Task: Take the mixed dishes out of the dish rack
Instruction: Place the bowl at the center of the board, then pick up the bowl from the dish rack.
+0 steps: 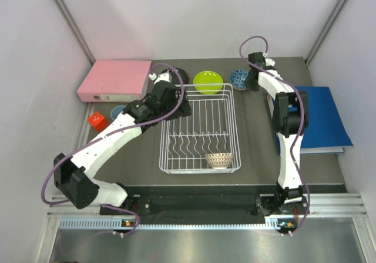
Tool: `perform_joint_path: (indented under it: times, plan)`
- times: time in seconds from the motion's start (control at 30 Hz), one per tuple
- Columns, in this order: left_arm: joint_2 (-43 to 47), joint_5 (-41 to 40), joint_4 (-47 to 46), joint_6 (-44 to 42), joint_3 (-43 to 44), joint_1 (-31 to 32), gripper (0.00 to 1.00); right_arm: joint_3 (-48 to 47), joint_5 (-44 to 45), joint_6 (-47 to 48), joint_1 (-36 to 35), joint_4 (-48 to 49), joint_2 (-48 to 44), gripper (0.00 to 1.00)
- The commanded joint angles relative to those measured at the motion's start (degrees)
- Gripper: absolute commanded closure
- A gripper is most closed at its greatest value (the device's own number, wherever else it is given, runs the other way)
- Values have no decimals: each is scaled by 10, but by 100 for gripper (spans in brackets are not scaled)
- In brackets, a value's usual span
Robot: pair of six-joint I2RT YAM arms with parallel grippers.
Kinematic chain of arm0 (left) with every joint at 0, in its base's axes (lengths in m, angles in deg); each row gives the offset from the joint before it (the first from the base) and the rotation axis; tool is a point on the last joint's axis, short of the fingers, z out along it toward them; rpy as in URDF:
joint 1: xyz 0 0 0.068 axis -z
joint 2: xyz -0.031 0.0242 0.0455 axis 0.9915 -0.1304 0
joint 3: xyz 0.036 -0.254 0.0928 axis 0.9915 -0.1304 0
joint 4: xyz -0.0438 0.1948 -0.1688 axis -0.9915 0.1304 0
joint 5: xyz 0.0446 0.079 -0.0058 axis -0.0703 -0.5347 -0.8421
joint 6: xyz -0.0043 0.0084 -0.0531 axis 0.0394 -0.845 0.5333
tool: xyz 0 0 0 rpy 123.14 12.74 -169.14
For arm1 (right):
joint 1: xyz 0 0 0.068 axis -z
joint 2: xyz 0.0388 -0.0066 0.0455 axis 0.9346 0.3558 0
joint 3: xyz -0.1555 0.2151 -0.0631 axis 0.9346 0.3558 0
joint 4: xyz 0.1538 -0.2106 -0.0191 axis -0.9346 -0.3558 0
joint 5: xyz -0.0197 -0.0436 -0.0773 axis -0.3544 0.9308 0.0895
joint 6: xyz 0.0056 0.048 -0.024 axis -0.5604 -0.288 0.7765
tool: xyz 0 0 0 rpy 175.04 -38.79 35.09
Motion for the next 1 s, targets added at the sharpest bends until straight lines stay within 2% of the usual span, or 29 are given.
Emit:
perform_joint_path:
  times: [0.0, 0.17, 0.37, 0.53, 0.73, 0.8, 0.83, 0.9, 0.93, 0.97]
  plan:
    - [0, 20, -27, -12, 2, -3, 1, 20, 9, 12, 6, 15, -48, 63]
    - [10, 29, -31, -12, -8, -2, 1, 49, 3, 21, 6, 20, -78, 56]
    - [30, 24, -33, -19, -18, -2, 1, 103, -13, 9, 6, 51, -150, 54]
    - [41, 15, -33, -32, -17, -2, 1, 114, -28, 10, 4, 36, -205, 52]
    - [49, 27, -38, -57, -13, -3, 1, 222, -54, 21, -4, 67, -340, 49]
    - [49, 42, -44, -71, -12, -3, 1, 249, -60, 32, -18, 72, -403, 41]
    - [47, 55, -47, -90, -12, -3, 1, 277, -58, 40, -25, 79, -448, 33]
    - [41, 118, -60, -115, -9, -2, 4, 329, -67, 51, -45, 110, -501, 22]
    - [29, 156, -63, -144, -7, 0, 5, 349, -75, 63, -54, 126, -550, 8]
    - [20, 229, -66, -158, -5, 3, 7, 367, -94, 71, -62, 137, -573, 1]
